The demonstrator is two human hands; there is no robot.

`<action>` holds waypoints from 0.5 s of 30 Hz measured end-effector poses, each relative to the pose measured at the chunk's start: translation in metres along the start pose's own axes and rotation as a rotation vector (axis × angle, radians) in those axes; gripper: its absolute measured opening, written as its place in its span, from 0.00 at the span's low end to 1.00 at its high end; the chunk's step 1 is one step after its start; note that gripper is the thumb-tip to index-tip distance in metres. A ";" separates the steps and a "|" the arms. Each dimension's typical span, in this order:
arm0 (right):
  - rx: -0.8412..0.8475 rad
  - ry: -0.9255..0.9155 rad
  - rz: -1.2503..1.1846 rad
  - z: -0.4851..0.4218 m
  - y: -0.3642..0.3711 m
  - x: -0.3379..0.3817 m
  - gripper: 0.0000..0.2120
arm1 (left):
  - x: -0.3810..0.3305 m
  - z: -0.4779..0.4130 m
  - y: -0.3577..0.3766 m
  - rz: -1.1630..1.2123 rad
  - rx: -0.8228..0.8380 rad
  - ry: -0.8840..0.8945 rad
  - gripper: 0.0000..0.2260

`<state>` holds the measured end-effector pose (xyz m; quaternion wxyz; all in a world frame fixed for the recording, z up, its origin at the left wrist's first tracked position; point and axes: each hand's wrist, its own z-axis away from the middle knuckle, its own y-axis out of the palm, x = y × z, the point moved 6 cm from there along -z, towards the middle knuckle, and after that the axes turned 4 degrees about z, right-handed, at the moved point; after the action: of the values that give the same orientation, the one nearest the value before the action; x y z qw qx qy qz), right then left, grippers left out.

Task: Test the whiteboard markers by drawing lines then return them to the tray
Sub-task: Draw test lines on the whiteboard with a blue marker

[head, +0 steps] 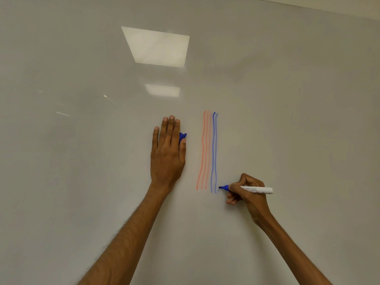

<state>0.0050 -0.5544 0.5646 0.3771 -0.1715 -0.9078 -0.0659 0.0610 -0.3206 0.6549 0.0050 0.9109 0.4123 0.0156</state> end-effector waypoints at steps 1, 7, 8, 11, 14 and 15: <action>-0.006 -0.004 -0.006 -0.001 0.000 0.002 0.09 | 0.000 0.000 0.000 0.000 0.001 0.000 0.23; -0.032 -0.011 -0.033 -0.004 0.002 0.010 0.11 | 0.000 0.000 0.000 0.006 -0.002 -0.001 0.23; -0.037 -0.009 -0.040 -0.005 0.002 0.011 0.12 | 0.000 0.000 -0.001 0.006 -0.002 -0.002 0.23; -0.062 -0.008 -0.064 -0.007 0.000 0.015 0.12 | -0.001 0.000 -0.001 -0.005 0.000 0.000 0.23; -0.072 -0.018 -0.074 -0.011 0.001 0.020 0.10 | -0.001 0.000 0.000 -0.015 0.012 -0.003 0.23; -0.075 -0.018 -0.078 -0.012 0.001 0.022 0.09 | -0.001 0.000 0.000 -0.018 0.014 -0.003 0.23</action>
<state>-0.0012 -0.5508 0.5887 0.3592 -0.1506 -0.9141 -0.1129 0.0605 -0.3211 0.6549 -0.0007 0.9071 0.4208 0.0115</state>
